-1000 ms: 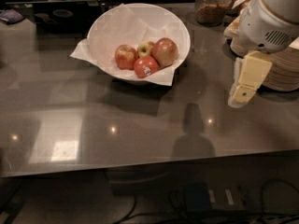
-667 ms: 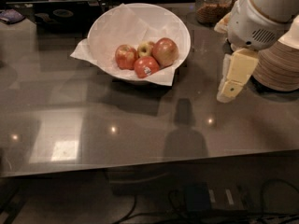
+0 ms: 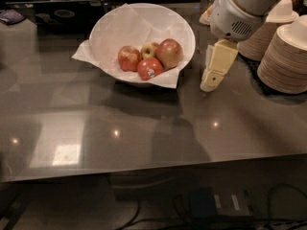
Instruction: Pick apple from white bowl
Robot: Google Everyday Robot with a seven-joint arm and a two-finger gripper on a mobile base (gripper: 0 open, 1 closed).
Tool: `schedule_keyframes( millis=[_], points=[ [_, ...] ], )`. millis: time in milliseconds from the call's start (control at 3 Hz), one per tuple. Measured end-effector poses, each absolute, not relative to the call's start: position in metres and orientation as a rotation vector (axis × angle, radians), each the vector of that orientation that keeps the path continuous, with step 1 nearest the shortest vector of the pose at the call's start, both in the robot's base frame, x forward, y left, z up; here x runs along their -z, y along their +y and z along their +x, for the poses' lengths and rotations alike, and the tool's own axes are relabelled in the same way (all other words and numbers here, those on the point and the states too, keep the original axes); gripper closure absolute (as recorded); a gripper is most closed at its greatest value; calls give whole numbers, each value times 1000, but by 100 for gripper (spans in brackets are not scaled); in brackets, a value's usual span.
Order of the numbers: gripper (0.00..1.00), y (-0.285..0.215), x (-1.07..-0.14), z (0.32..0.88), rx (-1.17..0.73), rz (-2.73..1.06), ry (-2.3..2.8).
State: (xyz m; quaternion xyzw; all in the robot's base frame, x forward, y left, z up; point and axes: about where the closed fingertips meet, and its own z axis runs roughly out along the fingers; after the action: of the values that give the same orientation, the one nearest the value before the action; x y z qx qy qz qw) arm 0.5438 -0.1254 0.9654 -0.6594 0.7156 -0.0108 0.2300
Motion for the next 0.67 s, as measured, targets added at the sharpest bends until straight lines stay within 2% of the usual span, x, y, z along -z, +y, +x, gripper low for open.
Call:
schedule_keyframes(
  millis=[333,667],
  points=[
    [0,-116,-965,551,20,-1823,1928],
    [0,-77,-970,584,31,-1872,1772]
  ],
)
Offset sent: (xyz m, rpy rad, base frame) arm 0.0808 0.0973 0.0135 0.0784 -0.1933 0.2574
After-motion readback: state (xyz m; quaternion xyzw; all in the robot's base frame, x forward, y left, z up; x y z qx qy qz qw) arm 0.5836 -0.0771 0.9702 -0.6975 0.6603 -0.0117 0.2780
